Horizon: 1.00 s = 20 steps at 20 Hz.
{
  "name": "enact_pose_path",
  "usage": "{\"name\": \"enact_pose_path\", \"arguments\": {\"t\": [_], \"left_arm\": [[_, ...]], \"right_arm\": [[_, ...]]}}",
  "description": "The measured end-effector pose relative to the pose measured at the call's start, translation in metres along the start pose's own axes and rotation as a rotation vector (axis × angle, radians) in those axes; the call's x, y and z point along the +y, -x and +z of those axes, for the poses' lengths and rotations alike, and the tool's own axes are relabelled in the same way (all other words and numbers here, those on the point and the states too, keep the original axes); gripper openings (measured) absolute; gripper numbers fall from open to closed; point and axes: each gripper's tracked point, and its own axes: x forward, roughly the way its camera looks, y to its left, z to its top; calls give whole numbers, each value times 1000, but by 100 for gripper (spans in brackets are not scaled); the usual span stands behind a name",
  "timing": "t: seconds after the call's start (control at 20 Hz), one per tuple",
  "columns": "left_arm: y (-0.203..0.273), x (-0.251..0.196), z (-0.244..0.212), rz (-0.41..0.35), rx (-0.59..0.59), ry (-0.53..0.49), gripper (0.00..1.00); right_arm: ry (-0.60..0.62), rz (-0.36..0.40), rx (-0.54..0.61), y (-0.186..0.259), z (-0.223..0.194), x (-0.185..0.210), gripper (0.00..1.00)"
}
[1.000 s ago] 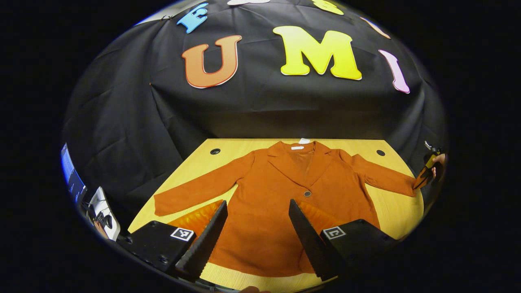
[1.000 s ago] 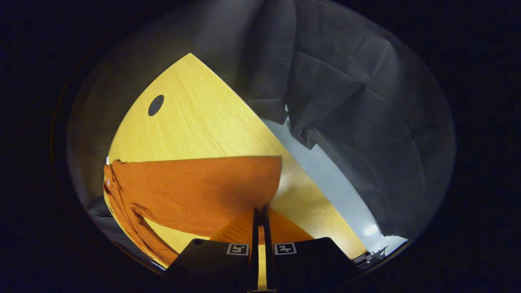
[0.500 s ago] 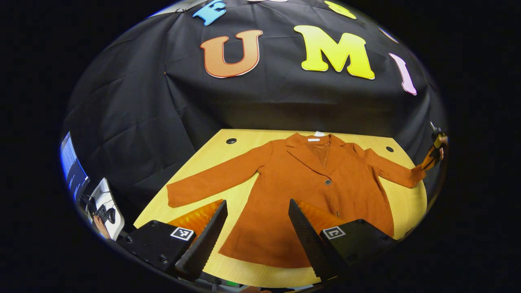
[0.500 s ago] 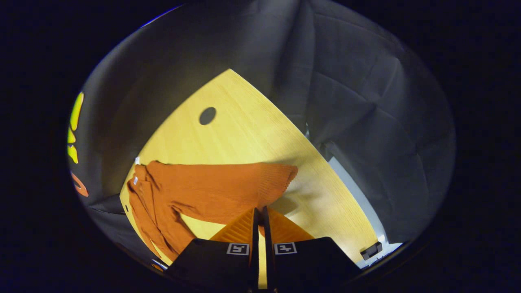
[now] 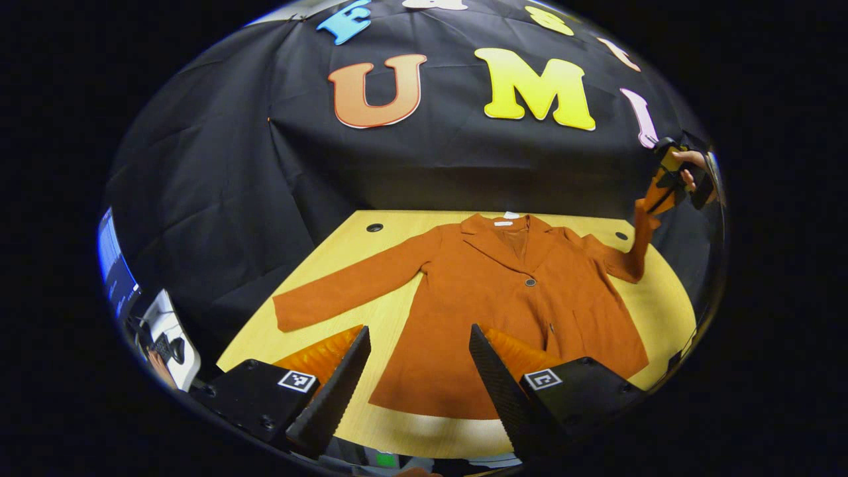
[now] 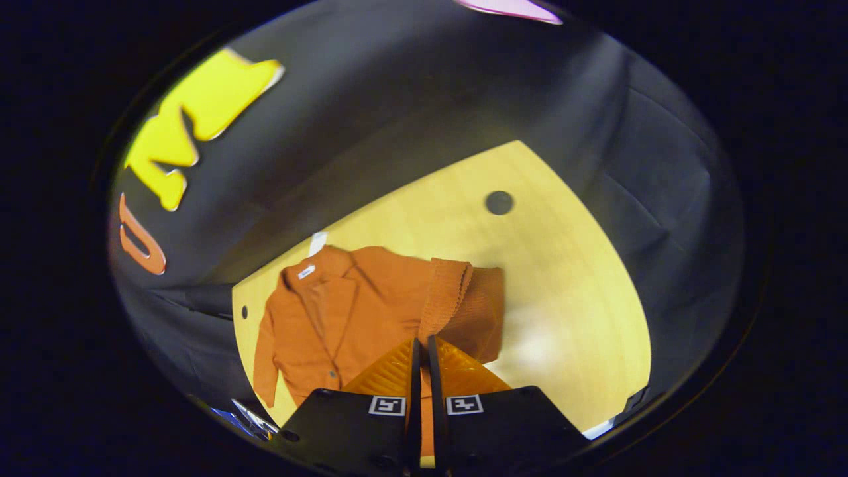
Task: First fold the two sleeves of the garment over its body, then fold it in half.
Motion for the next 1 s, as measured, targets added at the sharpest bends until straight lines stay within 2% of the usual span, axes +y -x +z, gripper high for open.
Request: {"name": "enact_pose_path", "arguments": {"t": [0.2, 0.35, 0.55, 0.65, 0.75, 0.8, 0.85, 1.0], "left_arm": [[4, 27, -8, 17, 3, 19, 98], [5, 41, -17, 31, 7, 72, 98], [6, 58, -22, 63, 4, 102, 97], [3, 62, -22, 65, 6, 121, 97], [-1, 66, -18, 73, -5, 139, 97], [-1, 66, -17, 75, -6, 146, 98], [2, 67, -18, 73, -9, 150, 97], [8, 71, -28, 67, 3, 139, 97]], "right_arm": [[115, 110, 26, -11, -31, 122, 8], [186, 200, 50, -30, -60, 203, 8], [198, 279, 134, -77, -106, 291, 8], [184, 279, 184, -106, -128, 316, 8], [225, 261, 212, -134, -153, 334, 8], [265, 244, 224, -148, -162, 338, 10], [304, 216, 243, -159, -168, 337, 8], [324, 174, 248, -181, -184, 354, 8]]}}
